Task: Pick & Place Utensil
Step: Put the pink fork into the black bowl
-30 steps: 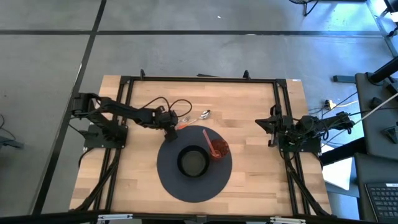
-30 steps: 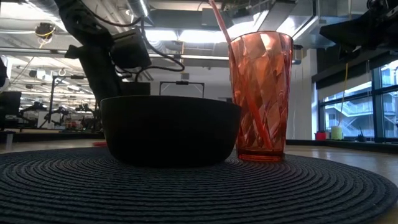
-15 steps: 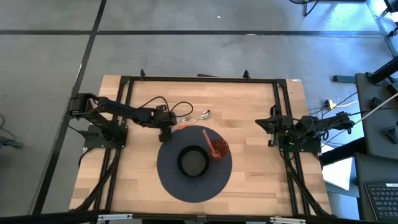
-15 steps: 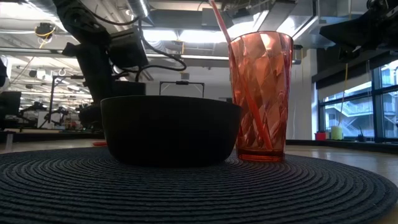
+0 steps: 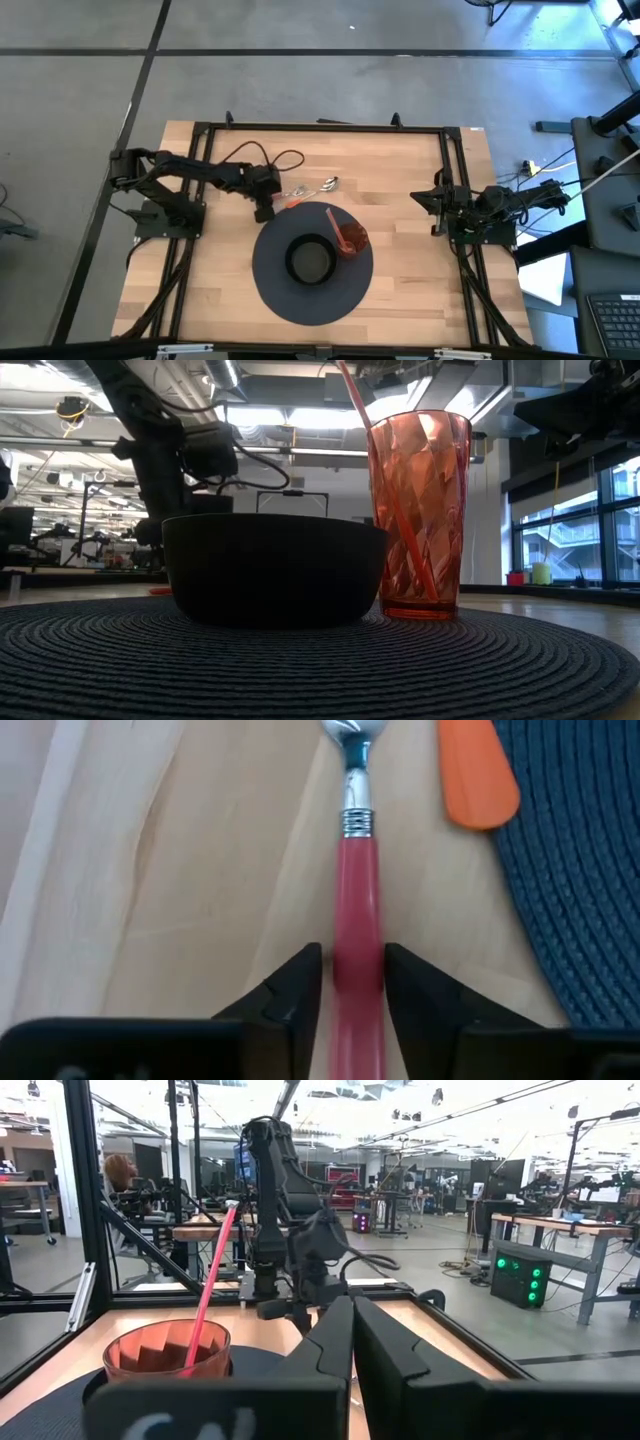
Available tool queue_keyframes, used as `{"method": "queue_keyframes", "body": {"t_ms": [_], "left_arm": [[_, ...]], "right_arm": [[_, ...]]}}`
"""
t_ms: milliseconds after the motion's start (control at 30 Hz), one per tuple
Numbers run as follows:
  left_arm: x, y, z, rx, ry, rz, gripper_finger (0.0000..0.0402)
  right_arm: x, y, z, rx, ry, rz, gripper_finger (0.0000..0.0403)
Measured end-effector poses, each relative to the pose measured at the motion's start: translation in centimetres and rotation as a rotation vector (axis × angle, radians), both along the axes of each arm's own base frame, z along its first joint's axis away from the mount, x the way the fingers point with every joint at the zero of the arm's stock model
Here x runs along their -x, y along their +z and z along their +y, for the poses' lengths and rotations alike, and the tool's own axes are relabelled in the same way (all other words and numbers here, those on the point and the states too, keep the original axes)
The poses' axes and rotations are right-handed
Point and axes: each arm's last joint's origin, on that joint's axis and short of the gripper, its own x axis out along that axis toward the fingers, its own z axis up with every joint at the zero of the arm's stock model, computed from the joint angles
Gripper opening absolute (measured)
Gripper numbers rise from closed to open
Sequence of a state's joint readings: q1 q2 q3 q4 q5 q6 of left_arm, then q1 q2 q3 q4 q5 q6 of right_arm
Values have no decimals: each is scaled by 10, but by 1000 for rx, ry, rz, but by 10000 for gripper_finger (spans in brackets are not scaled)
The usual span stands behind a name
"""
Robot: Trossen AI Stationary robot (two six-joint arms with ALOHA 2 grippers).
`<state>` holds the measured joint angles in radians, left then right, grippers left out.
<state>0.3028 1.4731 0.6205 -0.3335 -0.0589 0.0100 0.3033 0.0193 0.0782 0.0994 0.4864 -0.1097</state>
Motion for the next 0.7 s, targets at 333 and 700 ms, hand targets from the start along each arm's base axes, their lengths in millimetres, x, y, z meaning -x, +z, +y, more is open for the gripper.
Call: {"method": "queue_keyframes", "body": {"t_ms": [333,700], "left_arm": [[-2,-5,5,-64,-4,28,53],[3,10,0,-199,14,31,2]], "right_arm": [[0,0,0,0,0,0,14],[0,0,0,0,0,0,14]]}}
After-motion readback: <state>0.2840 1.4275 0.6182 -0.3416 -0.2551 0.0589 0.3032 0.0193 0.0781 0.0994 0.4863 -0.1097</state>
